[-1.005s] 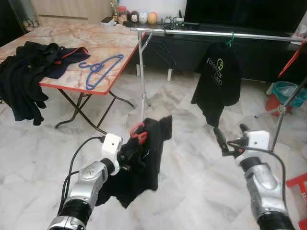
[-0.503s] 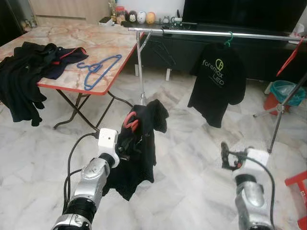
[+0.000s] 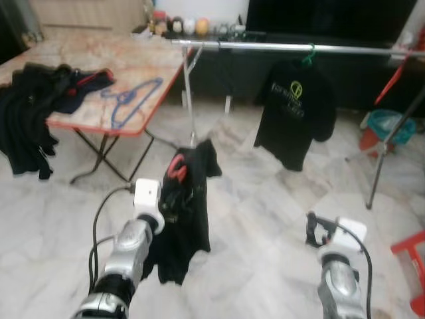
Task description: Hang hanger
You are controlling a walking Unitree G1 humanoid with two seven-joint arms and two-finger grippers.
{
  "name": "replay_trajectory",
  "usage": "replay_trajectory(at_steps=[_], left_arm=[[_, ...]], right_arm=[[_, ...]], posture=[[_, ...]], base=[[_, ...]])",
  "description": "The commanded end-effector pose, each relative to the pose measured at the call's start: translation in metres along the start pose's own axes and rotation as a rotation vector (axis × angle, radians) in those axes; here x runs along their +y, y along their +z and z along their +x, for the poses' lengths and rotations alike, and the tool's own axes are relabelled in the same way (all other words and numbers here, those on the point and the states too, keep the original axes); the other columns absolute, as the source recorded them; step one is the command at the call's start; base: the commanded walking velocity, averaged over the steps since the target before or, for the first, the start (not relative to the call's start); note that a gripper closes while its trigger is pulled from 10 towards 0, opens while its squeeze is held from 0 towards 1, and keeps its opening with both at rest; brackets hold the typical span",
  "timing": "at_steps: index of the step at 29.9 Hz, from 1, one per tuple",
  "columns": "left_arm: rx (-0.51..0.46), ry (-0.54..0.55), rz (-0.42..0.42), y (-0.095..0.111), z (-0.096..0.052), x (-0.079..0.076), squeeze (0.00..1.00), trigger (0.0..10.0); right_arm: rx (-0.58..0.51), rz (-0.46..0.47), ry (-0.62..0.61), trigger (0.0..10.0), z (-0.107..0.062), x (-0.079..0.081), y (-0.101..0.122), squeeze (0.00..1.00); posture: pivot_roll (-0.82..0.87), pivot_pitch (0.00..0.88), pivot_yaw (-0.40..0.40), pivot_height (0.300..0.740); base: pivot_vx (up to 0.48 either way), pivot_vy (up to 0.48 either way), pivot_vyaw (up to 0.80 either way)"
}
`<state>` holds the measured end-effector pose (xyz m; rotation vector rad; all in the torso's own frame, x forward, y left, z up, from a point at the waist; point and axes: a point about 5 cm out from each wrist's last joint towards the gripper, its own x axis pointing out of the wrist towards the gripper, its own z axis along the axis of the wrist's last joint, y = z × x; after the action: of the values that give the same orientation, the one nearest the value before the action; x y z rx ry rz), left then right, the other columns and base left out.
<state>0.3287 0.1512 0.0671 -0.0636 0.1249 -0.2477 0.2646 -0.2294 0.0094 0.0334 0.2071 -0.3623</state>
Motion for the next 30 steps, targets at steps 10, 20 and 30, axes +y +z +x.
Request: replay_trajectory(at_steps=[10,20,30], left_arm=[[-0.061,-0.041,0.017,0.0145,0.0085,-0.0073,0.0,10.0],[-0.062,-0.051,0.014,0.0165,0.0103,-0.0088,0.0,10.0],[-0.054,-0.055,0.017,0.0176,0.0123,-0.0087,0.0,10.0]], right_arm=[[-0.005,0.003,-0.003,10.0,-0.0007,0.0044,-0.0012,0.0],[-0.013,0.006,-0.014,10.0,0.0015,0.0049,0.0017,0.0],[-0.03,0.016,-0.023,10.0,0.0039,0.007,0.0059,0.0]], posture=[[-0.04,0.0,-0.018,0.74],[-0.06,0.0,-0.014,0.74],[-0.06,0.023,0.007,0.74]], base=[[0.333,0.0,-0.27],[0.352,0.0,0.0],[0.36,0.0,0.0]])
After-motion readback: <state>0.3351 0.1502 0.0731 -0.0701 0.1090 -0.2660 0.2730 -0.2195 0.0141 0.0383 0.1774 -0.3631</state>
